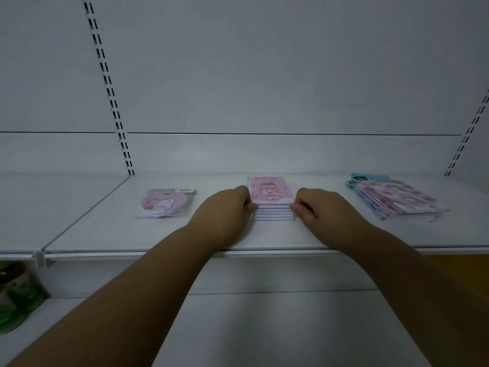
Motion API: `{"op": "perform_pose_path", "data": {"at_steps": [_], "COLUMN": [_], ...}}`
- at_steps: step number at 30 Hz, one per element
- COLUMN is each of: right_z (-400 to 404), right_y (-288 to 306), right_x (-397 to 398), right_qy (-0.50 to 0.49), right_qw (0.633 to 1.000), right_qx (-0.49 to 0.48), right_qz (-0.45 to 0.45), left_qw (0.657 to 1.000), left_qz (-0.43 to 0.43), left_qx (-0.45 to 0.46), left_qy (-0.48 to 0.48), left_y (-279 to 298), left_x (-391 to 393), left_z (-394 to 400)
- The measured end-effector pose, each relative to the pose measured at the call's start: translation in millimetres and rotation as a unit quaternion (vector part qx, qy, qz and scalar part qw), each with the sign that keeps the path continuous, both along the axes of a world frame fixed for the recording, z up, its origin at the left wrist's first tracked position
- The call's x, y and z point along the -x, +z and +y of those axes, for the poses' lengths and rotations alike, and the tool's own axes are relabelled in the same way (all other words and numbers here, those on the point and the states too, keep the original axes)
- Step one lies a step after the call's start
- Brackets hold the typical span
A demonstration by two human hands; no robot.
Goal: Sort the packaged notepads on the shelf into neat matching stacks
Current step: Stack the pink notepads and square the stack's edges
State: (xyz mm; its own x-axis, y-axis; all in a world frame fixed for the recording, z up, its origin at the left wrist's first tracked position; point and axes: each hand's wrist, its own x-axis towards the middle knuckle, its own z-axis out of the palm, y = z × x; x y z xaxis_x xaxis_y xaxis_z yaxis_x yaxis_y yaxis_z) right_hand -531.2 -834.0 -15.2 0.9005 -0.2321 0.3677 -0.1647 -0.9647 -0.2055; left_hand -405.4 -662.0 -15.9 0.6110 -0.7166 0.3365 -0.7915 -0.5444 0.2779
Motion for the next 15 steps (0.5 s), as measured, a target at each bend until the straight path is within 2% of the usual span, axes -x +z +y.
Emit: {"op": "perform_pose_path", "data": {"at_steps": [2, 4, 8, 11, 15], "right_z": [0.2, -2.0, -17.7, -24.0, -23.6], "right_y": [0.1, 0.8, 14.9, 26.9, 26.6], "right_x": [1.5, 3.1, -12.7, -37.3, -55.9], "right_qy": [0.004, 0.005, -0.041, -0.102, -0.140], "right_qw": [1.000, 1.000, 0.977, 0.944, 0.925], "right_qx": [0.004, -0.020, -0.200, -0.314, -0.347], "right_qz": [-0.001, -0.009, -0.066, -0.010, 0.067], "left_qw": [1.000, 0.998, 0.967, 0.938, 0.921], "left_qz": [0.010, 0.059, 0.238, 0.328, 0.365], "left_qx": [-0.007, 0.013, 0.067, 0.081, 0.086], "left_qy": [0.002, 0.008, 0.055, 0.085, 0.109], "left_y": [2.1, 7.2, 24.0, 33.0, 36.7], "left_x": [1.6, 0.6, -16.5, -25.5, -24.9], "left_z": [1.4, 3.2, -5.0, -21.8, -44.5]}}
